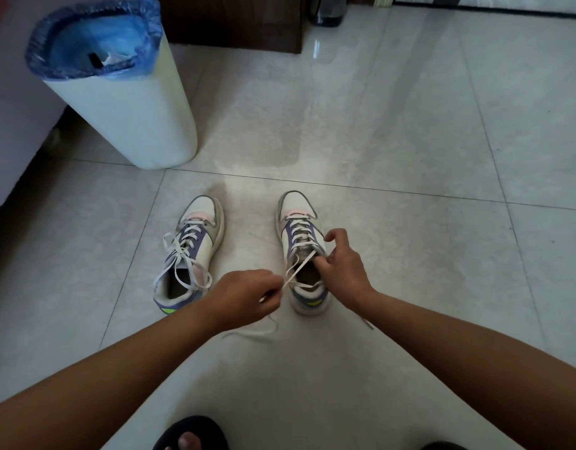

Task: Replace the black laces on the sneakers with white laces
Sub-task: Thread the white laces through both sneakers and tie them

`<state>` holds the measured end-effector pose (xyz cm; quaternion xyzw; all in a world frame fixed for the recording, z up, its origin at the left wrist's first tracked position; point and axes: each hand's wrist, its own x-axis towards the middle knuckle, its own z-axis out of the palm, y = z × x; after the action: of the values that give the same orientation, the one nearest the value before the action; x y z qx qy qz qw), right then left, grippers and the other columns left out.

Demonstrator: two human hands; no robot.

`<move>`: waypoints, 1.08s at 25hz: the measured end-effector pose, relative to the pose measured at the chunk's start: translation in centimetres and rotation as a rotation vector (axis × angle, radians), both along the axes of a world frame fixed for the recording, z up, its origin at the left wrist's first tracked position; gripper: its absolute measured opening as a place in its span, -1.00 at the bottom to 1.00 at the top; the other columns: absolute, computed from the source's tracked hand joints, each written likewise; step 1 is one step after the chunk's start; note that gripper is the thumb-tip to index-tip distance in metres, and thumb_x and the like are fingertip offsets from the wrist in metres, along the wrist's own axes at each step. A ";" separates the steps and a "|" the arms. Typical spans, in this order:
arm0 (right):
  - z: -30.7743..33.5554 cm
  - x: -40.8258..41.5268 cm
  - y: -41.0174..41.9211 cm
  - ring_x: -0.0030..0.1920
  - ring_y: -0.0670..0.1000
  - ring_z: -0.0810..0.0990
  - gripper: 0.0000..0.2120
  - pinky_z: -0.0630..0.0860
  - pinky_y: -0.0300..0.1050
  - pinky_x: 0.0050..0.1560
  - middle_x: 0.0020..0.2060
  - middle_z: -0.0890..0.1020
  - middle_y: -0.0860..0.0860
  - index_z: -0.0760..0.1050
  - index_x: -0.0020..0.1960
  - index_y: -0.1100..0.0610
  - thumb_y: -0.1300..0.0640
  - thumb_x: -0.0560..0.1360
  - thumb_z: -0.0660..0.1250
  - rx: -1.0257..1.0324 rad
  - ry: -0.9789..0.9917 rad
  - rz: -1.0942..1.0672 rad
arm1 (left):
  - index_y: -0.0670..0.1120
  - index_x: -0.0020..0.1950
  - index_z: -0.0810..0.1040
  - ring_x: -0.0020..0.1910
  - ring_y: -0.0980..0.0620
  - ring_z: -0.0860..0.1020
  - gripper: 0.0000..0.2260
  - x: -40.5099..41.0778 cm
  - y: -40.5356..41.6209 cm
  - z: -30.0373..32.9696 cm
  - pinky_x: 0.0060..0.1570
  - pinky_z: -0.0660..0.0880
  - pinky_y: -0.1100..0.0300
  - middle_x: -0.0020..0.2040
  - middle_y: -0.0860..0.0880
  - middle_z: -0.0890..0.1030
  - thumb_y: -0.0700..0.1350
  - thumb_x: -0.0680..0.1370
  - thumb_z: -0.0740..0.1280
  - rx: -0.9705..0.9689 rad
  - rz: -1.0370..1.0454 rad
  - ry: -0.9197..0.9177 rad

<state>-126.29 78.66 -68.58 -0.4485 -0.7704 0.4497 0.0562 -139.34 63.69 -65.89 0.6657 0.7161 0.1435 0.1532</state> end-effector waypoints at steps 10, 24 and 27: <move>0.4 1.6 -1.1 -0.39 0.05 0.45 -0.80 0.33 -0.11 -0.38 -0.42 0.43 -0.04 0.22 0.02 0.06 0.14 0.51 0.25 0.093 -0.140 0.220 | -0.09 -0.03 0.54 -0.12 -0.05 0.52 -0.70 2.3 0.7 1.4 -0.23 0.27 0.21 -0.08 -0.07 0.58 0.07 0.62 0.12 -0.453 -0.202 0.070; 1.3 -4.4 2.5 -0.06 0.13 0.55 -0.83 0.37 -0.09 -0.20 -0.03 0.60 0.13 0.45 0.05 0.21 0.15 0.50 0.26 0.156 -0.360 0.162 | -0.20 0.20 0.41 0.10 -0.15 0.51 -0.74 -0.1 11.5 -0.9 -0.13 0.34 0.12 0.16 -0.16 0.52 -0.09 0.57 0.21 -0.387 0.414 -0.005; 1.8 -5.1 2.1 0.02 0.14 0.58 -0.83 0.36 -0.12 -0.19 0.04 0.59 0.14 0.44 0.10 0.23 0.20 0.53 0.22 0.159 -0.507 0.258 | -0.20 0.22 0.43 0.13 -0.13 0.54 -0.76 0.3 12.1 -0.2 -0.08 0.40 0.12 0.19 -0.13 0.53 -0.17 0.58 0.18 -0.452 0.242 0.259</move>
<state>-131.42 80.72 -66.83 -0.4388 -0.8435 0.2649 -0.1605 -139.07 75.83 -66.05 0.5370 0.8179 -0.0887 0.1865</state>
